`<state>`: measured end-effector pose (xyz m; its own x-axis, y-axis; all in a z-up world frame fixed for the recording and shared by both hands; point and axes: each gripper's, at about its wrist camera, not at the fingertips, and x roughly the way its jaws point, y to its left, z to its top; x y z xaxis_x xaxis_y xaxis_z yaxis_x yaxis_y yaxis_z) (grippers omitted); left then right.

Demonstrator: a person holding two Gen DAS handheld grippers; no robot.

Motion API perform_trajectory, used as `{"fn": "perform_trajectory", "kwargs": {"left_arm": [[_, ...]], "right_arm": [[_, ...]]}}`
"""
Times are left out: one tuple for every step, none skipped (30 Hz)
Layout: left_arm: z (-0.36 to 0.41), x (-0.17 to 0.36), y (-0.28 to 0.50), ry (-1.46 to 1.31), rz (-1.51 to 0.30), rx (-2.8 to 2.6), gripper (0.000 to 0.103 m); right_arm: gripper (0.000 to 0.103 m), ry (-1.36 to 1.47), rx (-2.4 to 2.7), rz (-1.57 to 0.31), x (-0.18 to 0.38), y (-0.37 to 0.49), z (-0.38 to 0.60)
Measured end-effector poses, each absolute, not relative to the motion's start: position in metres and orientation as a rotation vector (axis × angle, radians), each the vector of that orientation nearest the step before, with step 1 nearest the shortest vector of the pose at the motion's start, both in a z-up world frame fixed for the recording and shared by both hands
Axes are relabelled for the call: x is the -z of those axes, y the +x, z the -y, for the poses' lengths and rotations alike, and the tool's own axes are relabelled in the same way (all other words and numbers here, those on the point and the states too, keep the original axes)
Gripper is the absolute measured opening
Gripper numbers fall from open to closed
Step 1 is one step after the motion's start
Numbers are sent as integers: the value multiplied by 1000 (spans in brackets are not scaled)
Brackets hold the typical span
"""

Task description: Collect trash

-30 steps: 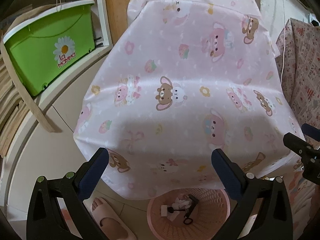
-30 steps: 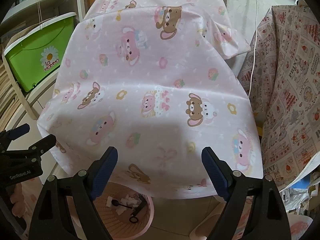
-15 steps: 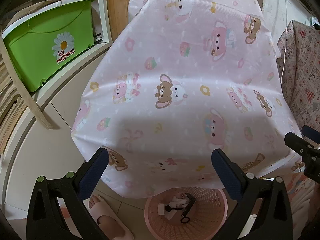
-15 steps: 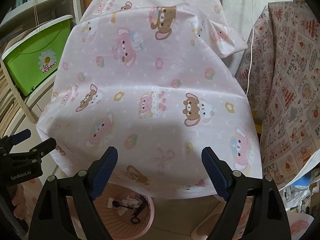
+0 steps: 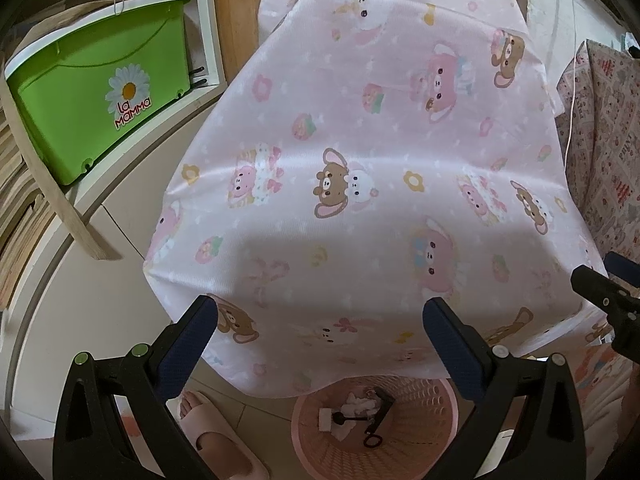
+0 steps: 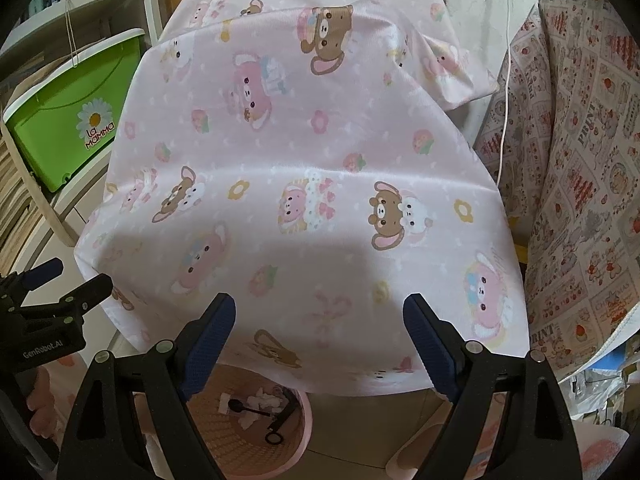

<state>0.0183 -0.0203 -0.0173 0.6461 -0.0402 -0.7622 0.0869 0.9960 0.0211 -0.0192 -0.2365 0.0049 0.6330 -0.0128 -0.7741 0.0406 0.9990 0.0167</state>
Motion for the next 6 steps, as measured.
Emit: {"fn": "perform_trajectory", "kwargs": {"left_arm": [[21, 18, 19, 61, -866, 73, 101], [21, 18, 19, 66, -866, 74, 101], [22, 18, 19, 69, -867, 72, 101], [22, 19, 19, 70, -868, 71, 101], [23, 19, 19, 70, -869, 73, 101], [23, 19, 19, 69, -869, 75, 101]], "right_arm": [[87, 31, 33, -885, -5, -19, 236], [87, 28, 37, -884, -5, -20, 236], [87, 27, 41, -884, -5, -20, 236], [87, 30, 41, -883, -6, -20, 236], [87, 35, 39, -884, -6, -20, 237], [87, 39, 38, -883, -7, -20, 238]]}}
